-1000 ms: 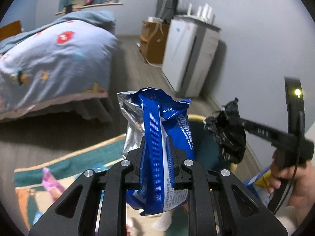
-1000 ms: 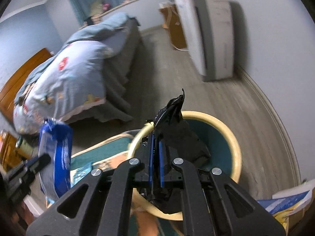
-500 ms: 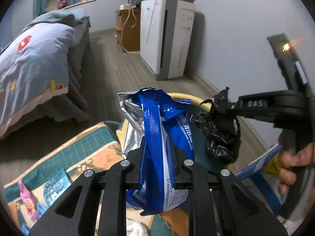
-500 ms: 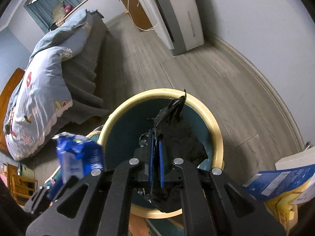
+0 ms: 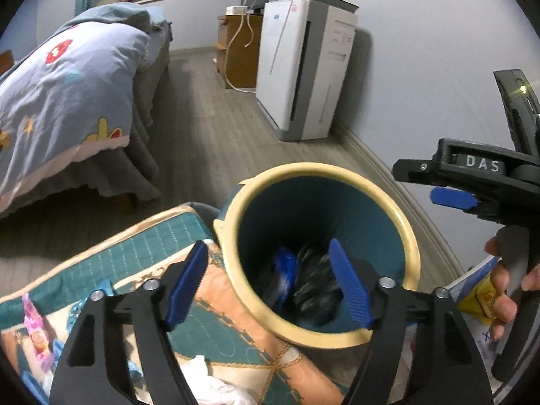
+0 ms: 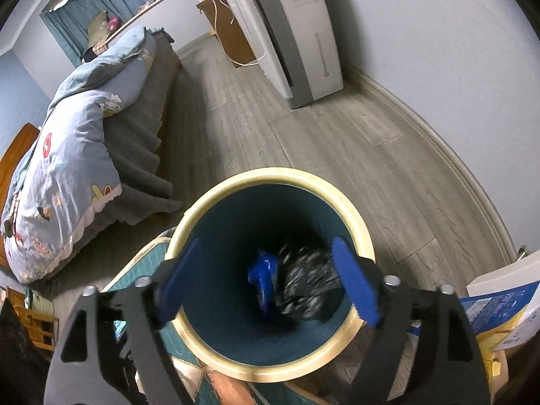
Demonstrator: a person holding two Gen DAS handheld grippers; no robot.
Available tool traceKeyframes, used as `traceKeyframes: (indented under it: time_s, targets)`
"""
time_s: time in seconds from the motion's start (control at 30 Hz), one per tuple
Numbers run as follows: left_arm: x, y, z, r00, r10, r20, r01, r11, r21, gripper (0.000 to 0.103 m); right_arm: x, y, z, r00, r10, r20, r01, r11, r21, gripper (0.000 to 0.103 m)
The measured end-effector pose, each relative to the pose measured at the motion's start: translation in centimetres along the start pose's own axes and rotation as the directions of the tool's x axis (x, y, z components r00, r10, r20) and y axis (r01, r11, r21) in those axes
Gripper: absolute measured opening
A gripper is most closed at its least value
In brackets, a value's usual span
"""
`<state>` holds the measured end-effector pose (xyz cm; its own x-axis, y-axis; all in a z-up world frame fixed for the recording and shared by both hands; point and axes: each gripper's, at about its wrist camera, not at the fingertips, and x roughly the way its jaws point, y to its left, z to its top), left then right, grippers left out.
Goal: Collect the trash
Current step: 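Open both tools to drop the black bag and blue wrapper into the bin, then move both tools back over the trash on the cushion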
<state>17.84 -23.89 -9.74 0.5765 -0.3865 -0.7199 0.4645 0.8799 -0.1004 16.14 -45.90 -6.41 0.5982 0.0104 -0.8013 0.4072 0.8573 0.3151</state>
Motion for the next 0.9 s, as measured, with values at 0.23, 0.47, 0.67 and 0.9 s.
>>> traceKeyframes:
  time_s: [0.23, 0.47, 0.67, 0.9]
  targets:
    - [-2.3, 0.7, -0.3, 0.998, 0.047, 0.038, -0.047, 0.999, 0.001, 0.093, -1.2, 1.2, 0.1, 1.0, -0.013, 0.022, 0.013, 1.0, -0.005, 0.097]
    - [-6.3, 2.1, -1.3, 0.992, 0.097, 0.075, -0.099, 0.995, 0.02, 0.094, -2.8, 3.7, -0.4, 1.0, 0.006, 0.028, -0.005, 0.998, -0.061, 0.097]
    - [-10.0, 4.0, -2.8, 0.986, 0.129, 0.108, -0.129, 0.992, -0.011, 0.095, -4.6, 6.1, -1.2, 0.999, 0.015, 0.048, -0.009, 0.993, -0.12, 0.097]
    - [-14.1, 6.1, -4.9, 0.974, 0.181, 0.134, -0.176, 0.983, -0.045, 0.095, -6.1, 8.7, -2.9, 0.998, 0.022, 0.052, -0.012, 0.983, -0.183, 0.097]
